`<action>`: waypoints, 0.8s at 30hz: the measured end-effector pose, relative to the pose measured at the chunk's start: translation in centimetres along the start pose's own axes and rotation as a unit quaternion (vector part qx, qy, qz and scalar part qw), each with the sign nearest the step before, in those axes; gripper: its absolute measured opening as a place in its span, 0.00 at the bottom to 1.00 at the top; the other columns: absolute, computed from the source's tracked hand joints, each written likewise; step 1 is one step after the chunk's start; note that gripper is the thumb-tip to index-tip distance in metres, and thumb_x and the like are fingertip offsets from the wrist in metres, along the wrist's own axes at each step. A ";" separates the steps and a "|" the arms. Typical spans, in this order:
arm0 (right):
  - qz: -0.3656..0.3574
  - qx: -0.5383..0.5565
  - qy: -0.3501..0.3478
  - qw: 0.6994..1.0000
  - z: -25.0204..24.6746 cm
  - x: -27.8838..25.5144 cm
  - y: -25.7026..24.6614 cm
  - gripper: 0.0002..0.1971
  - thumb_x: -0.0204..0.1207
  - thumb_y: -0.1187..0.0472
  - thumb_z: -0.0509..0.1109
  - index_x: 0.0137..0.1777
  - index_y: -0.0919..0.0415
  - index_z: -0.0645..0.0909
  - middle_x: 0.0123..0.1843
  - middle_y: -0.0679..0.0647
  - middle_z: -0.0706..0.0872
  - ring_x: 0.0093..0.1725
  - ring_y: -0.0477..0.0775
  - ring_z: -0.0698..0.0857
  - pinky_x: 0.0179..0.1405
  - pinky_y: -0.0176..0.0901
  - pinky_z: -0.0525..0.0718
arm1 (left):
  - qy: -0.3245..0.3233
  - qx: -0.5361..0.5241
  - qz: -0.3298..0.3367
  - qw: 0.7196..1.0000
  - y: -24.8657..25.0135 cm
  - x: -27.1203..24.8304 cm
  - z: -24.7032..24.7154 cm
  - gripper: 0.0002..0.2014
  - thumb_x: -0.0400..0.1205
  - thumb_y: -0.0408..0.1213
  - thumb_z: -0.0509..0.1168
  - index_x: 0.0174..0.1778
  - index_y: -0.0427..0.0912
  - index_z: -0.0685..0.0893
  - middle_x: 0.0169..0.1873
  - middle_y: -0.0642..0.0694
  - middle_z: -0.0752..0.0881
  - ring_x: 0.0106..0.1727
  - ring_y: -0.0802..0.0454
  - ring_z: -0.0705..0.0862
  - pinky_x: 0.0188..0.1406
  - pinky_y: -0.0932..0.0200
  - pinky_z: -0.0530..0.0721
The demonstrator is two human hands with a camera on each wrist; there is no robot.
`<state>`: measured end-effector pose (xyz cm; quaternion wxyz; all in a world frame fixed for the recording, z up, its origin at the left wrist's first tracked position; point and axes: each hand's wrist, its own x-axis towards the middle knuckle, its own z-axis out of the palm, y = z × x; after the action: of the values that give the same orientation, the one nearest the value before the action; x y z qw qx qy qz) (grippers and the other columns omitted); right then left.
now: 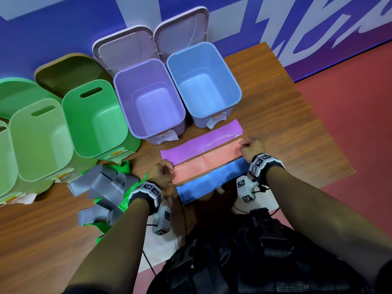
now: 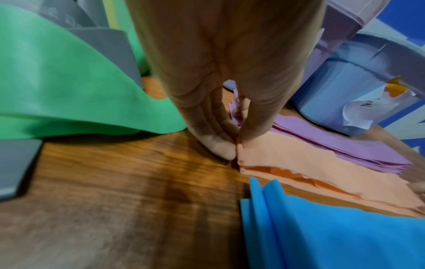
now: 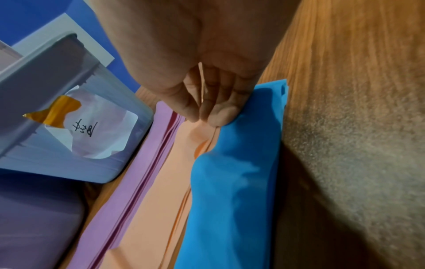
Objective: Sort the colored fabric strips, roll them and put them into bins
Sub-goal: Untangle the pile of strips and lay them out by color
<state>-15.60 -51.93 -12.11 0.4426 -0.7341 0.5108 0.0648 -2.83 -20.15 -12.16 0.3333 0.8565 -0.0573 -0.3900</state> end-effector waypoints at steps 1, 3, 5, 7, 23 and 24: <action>0.003 -0.004 -0.002 1.000 0.1 -0.1 -0.1 0.12 0.77 0.68 0.67 0.50 0.51 0.87 0.58 0.59 0.90 0.57 0.61 0.87 0.59 0.43 0.82 | -0.004 0.001 -0.003 1.000 -0.6 0.3 0.0 0.09 0.62 0.40 0.69 0.35 0.57 0.82 0.26 0.56 0.82 0.29 0.47 0.83 0.40 0.46 0.86; 0.003 -0.010 -0.001 1.000 0.1 -0.1 0.0 0.12 0.77 0.68 0.67 0.53 0.53 0.87 0.59 0.60 0.89 0.60 0.62 0.86 0.61 0.44 0.81 | -0.005 -0.007 -0.008 1.000 -1.4 1.0 -0.1 0.08 0.62 0.39 0.69 0.34 0.58 0.82 0.21 0.55 0.81 0.29 0.44 0.84 0.42 0.42 0.87; 0.004 -0.012 0.002 1.000 0.1 -0.3 0.0 0.13 0.78 0.68 0.67 0.55 0.54 0.87 0.60 0.60 0.89 0.61 0.63 0.85 0.61 0.42 0.80 | -0.004 -0.014 -0.013 1.000 -1.2 1.0 -0.3 0.08 0.62 0.39 0.69 0.31 0.59 0.83 0.21 0.54 0.81 0.31 0.42 0.85 0.44 0.39 0.87; 0.002 -0.012 0.004 1.000 0.0 -0.4 -0.1 0.14 0.78 0.69 0.65 0.56 0.54 0.88 0.61 0.59 0.89 0.61 0.63 0.85 0.60 0.41 0.80 | -0.013 -0.012 -0.012 1.000 0.1 0.2 -0.5 0.08 0.63 0.37 0.70 0.30 0.58 0.84 0.21 0.53 0.81 0.30 0.43 0.84 0.43 0.42 0.87; 0.018 -0.021 -0.050 0.998 -0.7 -2.0 -1.2 0.17 0.80 0.65 0.68 0.68 0.57 0.82 0.66 0.59 0.84 0.64 0.61 0.83 0.58 0.41 0.77 | 0.008 0.169 -0.012 0.985 1.5 -0.7 0.3 0.03 0.78 0.39 0.73 0.42 0.46 0.85 0.43 0.50 0.86 0.47 0.53 0.81 0.49 0.63 0.73; 0.017 -0.019 -0.051 0.998 -0.7 -2.0 -1.3 0.18 0.80 0.65 0.67 0.69 0.58 0.81 0.67 0.60 0.84 0.65 0.61 0.82 0.60 0.42 0.77 | 0.011 0.174 -0.018 0.985 1.5 -0.5 0.4 0.03 0.78 0.39 0.73 0.42 0.46 0.85 0.44 0.50 0.85 0.49 0.52 0.81 0.50 0.63 0.72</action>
<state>-15.75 -50.92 -9.81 0.4527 -0.7292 0.4991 0.1193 -3.20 -21.31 -11.12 0.1727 0.9065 -0.1050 -0.3705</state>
